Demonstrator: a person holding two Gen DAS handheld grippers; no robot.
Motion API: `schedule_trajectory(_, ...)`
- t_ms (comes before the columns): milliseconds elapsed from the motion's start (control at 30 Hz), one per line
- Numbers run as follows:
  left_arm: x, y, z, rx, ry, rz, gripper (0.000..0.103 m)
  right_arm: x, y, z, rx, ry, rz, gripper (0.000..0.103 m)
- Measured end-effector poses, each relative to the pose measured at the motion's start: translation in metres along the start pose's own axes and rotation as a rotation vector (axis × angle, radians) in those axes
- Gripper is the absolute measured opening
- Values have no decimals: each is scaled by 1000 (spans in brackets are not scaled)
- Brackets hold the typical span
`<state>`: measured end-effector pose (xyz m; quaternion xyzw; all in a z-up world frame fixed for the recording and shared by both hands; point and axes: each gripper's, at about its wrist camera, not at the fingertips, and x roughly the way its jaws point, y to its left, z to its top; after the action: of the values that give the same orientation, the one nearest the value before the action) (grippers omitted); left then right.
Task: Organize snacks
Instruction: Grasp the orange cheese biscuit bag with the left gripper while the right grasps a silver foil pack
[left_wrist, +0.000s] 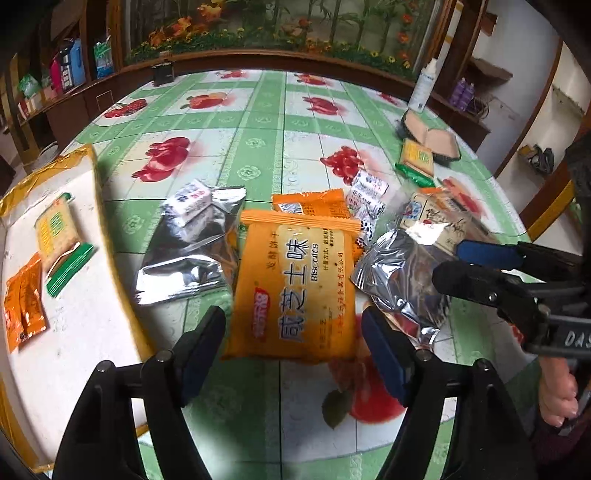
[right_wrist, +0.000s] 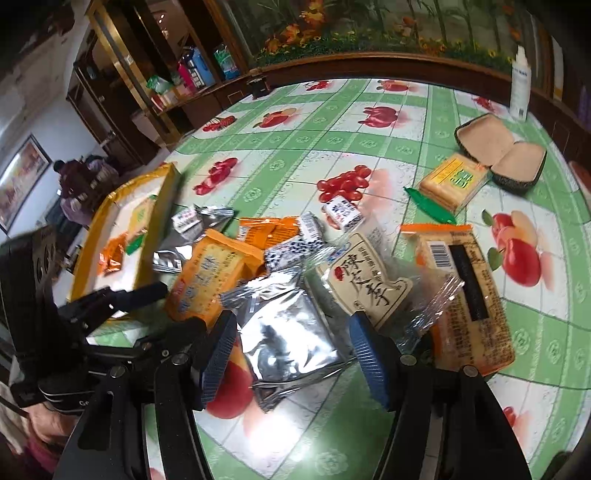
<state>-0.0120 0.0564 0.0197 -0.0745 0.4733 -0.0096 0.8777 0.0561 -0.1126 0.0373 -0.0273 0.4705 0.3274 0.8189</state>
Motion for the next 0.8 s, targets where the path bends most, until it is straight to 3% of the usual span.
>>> schedule_trajectory(133,18,-7,7,28,33,27,76,6,-6,0,23,21,6,68)
schedule_trajectory(400,15,-7,4,28,-27,35,69,4,-14,2,53,22,30,68)
schedule_trajectory(800,-40,13,-12,-28,-121,-11,69,13,-1,-3,-34,46,63,69)
